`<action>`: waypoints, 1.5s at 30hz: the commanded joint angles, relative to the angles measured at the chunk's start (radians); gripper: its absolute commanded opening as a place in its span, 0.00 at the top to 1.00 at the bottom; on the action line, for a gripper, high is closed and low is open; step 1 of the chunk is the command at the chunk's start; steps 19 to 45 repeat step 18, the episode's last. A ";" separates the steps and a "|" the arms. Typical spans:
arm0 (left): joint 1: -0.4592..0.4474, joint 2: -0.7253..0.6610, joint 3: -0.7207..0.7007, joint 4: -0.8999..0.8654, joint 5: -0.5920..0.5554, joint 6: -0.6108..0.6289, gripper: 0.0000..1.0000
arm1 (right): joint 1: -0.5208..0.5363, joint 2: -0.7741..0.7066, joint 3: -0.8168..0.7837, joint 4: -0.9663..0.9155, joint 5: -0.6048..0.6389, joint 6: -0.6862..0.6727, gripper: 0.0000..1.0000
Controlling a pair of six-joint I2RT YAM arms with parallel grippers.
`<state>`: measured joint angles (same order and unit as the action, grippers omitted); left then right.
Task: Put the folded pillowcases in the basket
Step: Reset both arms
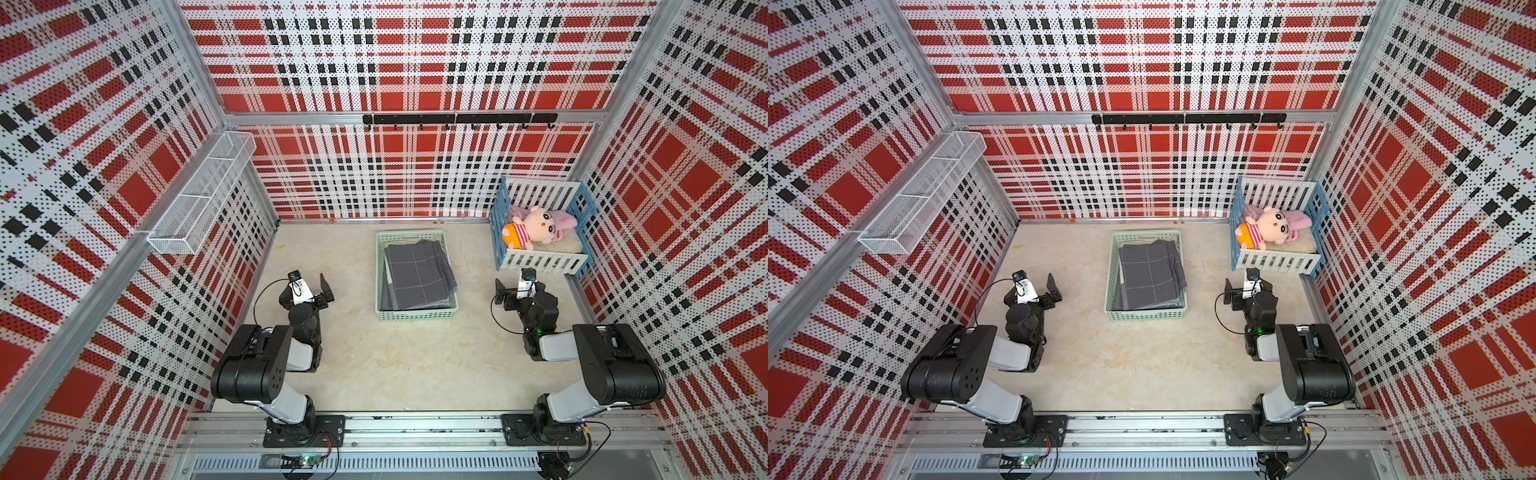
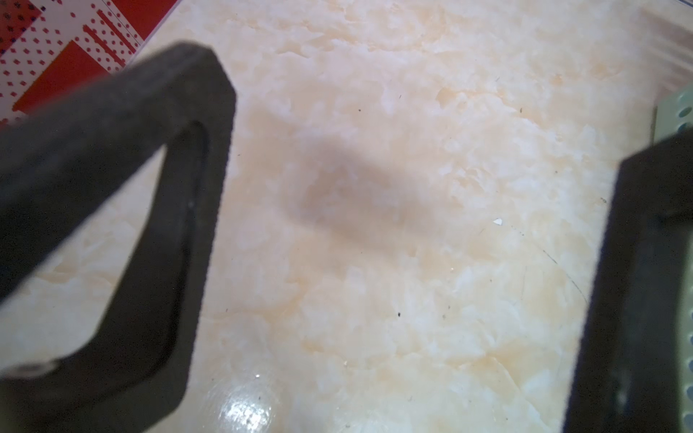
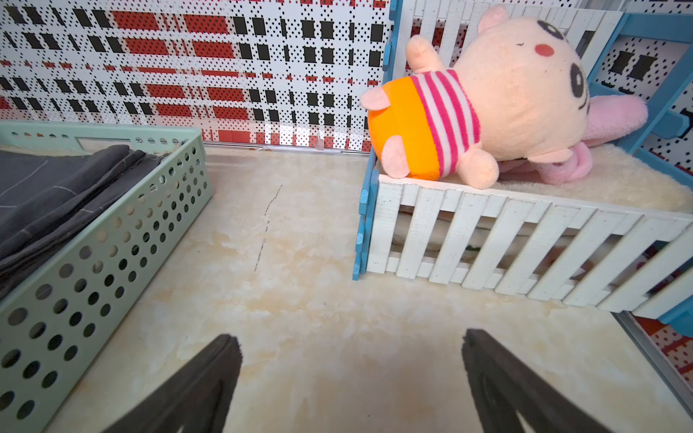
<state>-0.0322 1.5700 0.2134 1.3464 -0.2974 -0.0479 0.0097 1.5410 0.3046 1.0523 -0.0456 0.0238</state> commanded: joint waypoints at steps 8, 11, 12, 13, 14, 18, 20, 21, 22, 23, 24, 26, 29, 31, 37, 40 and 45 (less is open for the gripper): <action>-0.002 -0.005 0.001 0.019 -0.011 0.001 0.01 | -0.006 0.001 0.004 0.008 0.007 0.011 0.00; -0.003 -0.005 0.001 0.019 -0.011 0.002 0.01 | -0.003 0.005 0.010 -0.001 0.014 0.010 0.00; -0.005 -0.004 0.001 0.019 -0.011 0.001 0.01 | -0.003 0.004 0.010 -0.001 0.014 0.010 0.00; -0.003 -0.004 0.001 0.018 -0.011 0.000 0.01 | -0.004 0.004 0.010 -0.001 0.015 0.010 0.00; -0.003 -0.005 0.001 0.019 -0.011 0.001 0.01 | -0.004 0.003 0.008 0.000 0.015 0.010 0.00; -0.003 -0.004 0.001 0.019 -0.012 0.000 0.01 | -0.004 0.001 0.006 0.005 0.016 0.010 0.00; -0.003 -0.004 0.001 0.019 -0.012 0.000 0.01 | -0.004 0.001 0.006 0.005 0.016 0.010 0.00; -0.003 -0.004 0.001 0.019 -0.012 0.000 0.01 | -0.004 0.001 0.006 0.005 0.016 0.010 0.00; -0.003 -0.004 0.001 0.019 -0.012 0.000 0.01 | -0.004 0.001 0.006 0.005 0.016 0.010 0.00; -0.003 -0.004 0.001 0.019 -0.012 0.000 0.01 | -0.004 0.001 0.006 0.005 0.016 0.010 0.00; -0.003 -0.004 0.001 0.019 -0.012 0.000 0.01 | -0.004 0.001 0.006 0.005 0.016 0.010 0.00; -0.003 -0.004 0.001 0.019 -0.012 0.000 0.01 | -0.004 0.001 0.006 0.005 0.016 0.010 0.00; -0.003 -0.004 0.001 0.019 -0.012 0.000 0.01 | -0.004 0.001 0.006 0.005 0.016 0.010 0.00; -0.003 -0.004 0.001 0.019 -0.012 0.000 0.01 | -0.004 0.001 0.006 0.005 0.016 0.010 0.00; -0.003 -0.004 0.001 0.019 -0.012 0.000 0.01 | -0.004 0.001 0.006 0.005 0.016 0.010 0.00; -0.003 -0.004 0.001 0.019 -0.012 0.000 0.01 | -0.004 0.001 0.006 0.005 0.016 0.010 0.00; -0.003 -0.004 0.001 0.019 -0.012 0.000 0.01 | -0.004 0.001 0.006 0.005 0.016 0.010 0.00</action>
